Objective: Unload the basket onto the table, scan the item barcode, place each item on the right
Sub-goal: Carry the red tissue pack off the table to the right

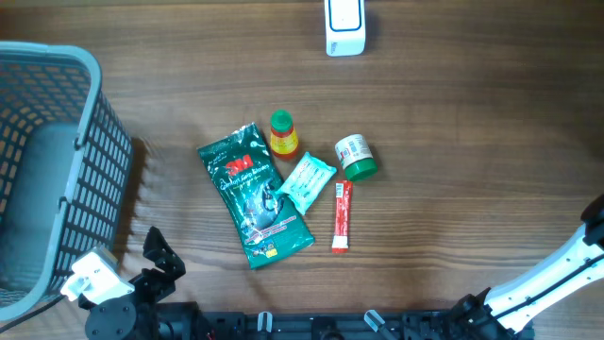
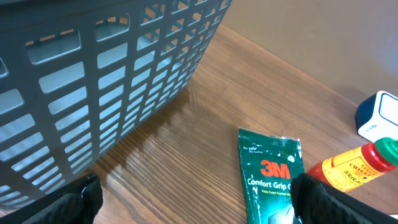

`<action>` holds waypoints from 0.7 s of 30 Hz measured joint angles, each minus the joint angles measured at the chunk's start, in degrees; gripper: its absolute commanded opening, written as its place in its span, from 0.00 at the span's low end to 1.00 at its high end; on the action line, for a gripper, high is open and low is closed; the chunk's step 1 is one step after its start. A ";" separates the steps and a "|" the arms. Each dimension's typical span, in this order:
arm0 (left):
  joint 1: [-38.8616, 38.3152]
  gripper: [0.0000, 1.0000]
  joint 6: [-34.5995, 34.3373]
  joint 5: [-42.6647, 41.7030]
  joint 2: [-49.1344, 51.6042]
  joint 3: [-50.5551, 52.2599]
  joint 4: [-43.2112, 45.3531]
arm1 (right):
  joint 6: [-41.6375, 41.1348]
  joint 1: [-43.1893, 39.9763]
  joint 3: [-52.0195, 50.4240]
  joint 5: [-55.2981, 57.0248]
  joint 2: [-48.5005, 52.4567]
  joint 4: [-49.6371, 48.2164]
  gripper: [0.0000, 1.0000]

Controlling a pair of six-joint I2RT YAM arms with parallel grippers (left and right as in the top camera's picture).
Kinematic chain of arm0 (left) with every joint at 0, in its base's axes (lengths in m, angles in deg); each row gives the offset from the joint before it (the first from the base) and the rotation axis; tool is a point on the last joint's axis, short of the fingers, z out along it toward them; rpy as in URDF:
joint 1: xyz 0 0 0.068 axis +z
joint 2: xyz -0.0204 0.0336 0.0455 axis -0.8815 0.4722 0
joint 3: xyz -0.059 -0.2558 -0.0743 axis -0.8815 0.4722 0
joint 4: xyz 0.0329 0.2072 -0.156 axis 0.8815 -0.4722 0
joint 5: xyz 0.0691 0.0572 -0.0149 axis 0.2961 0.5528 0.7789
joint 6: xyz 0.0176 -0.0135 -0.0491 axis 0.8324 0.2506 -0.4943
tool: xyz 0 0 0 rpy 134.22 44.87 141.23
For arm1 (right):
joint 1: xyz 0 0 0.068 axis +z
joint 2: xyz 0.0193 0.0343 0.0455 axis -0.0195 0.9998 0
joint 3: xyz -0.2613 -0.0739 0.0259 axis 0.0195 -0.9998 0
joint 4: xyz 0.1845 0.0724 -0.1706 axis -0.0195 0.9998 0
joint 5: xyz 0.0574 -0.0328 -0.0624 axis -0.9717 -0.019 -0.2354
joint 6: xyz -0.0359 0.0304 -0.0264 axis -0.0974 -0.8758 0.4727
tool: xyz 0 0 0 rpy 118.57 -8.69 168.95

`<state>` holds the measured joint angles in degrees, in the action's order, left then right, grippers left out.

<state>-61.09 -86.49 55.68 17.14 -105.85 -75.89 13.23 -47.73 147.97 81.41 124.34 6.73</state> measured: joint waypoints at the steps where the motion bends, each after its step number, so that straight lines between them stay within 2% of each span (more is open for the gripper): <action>1: 0.00 1.00 0.00 0.00 0.00 0.00 0.00 | -0.02 -0.11 -0.07 -0.11 0.11 -0.04 0.34; 2: 0.00 1.00 0.00 0.00 0.00 0.00 0.00 | -0.04 -0.11 -0.07 -0.11 0.11 -0.13 0.47; 5: 0.00 1.00 0.00 0.00 0.00 0.00 0.00 | 0.09 0.00 -0.09 -0.59 0.11 -0.04 1.00; 14: 0.00 1.00 0.00 0.00 0.00 0.00 0.00 | 0.07 0.35 -0.33 -2.84 -2.36 1.75 1.00; 21: 0.00 1.00 0.00 0.00 0.00 0.00 -0.02 | -1.16 3.10 -0.42 -12.74 -14.47 2.67 1.00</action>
<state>-61.09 -86.49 55.68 17.14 -105.85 -75.92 12.07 -44.62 147.56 68.67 109.88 9.40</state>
